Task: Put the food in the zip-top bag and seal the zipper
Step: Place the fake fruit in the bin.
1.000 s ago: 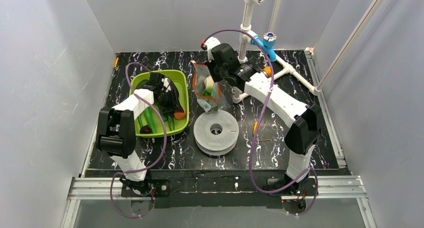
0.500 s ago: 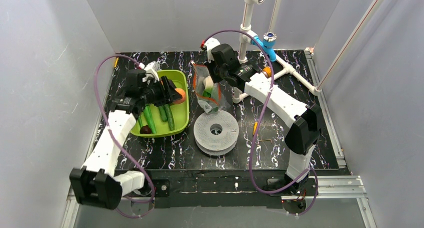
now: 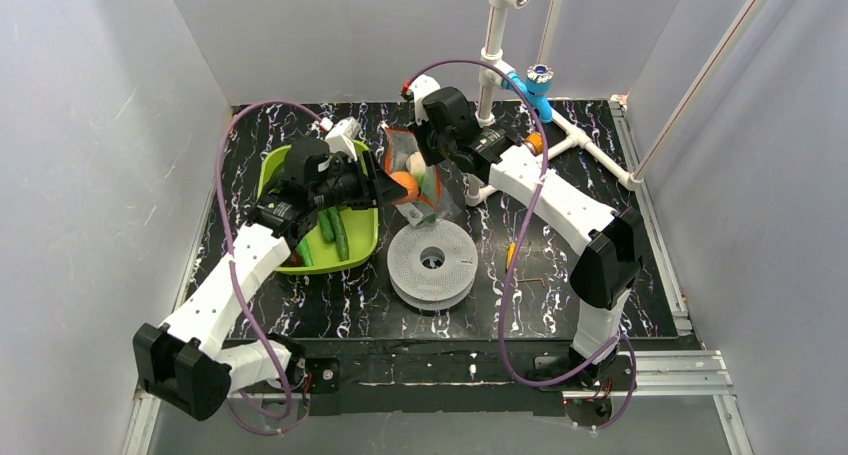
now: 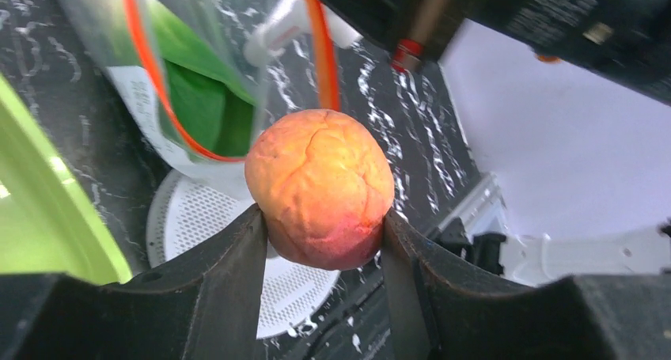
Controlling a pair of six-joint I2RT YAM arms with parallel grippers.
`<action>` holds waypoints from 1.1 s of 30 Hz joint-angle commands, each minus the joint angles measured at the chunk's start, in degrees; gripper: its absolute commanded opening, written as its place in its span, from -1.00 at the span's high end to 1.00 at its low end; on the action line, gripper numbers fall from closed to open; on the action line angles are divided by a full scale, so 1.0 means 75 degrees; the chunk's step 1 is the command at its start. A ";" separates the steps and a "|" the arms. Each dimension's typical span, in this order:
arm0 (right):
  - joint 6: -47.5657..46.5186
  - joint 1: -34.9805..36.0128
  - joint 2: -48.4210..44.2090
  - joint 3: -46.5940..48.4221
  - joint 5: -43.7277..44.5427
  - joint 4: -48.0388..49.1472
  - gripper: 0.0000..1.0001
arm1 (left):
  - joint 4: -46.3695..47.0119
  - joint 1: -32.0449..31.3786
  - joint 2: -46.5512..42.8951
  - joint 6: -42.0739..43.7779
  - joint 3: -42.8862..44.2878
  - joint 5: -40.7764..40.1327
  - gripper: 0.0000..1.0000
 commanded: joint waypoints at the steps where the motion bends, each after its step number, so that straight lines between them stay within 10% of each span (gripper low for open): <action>1: 0.0171 -0.0008 -0.0494 0.0090 -0.0135 0.0308 0.97 | 0.0137 0.0012 0.0392 0.0264 0.0524 -0.0966 1.00; 11: 0.0248 -0.0002 -0.0540 0.0144 -0.0287 0.0289 0.97 | -0.0006 0.0011 0.1767 0.0105 0.1481 -0.0955 0.92; 16: 0.0261 0.0006 -0.0532 0.0147 -0.0307 0.0290 0.97 | -0.1012 0.0039 0.2329 0.0180 0.2422 -0.1655 -0.08; 22: 0.0246 0.0005 -0.0559 0.0075 -0.0299 0.0308 0.97 | -0.1185 0.0074 0.2255 0.0296 0.2438 -0.1762 -0.52; 33: 0.0171 0.0005 -0.0487 0.0001 -0.0257 0.0344 0.97 | -0.1810 0.0259 0.0816 0.0791 0.1332 -0.2252 -0.52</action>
